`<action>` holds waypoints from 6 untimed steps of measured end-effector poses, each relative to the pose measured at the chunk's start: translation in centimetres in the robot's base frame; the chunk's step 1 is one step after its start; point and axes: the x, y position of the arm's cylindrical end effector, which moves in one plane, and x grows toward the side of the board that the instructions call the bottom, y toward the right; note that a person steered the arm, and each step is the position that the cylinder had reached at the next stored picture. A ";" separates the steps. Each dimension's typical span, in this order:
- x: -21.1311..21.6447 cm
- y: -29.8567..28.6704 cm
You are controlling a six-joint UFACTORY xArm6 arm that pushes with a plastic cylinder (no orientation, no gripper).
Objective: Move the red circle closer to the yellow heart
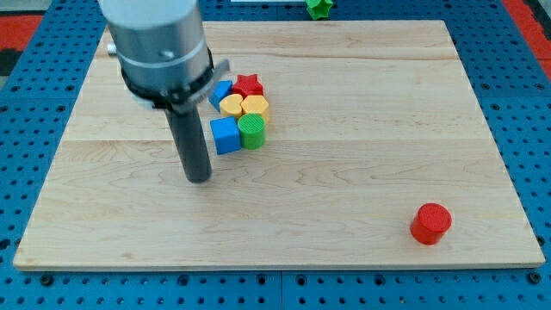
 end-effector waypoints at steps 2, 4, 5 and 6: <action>0.2 20.1; 5.5 28.8; 8.4 27.5; 8.3 23.4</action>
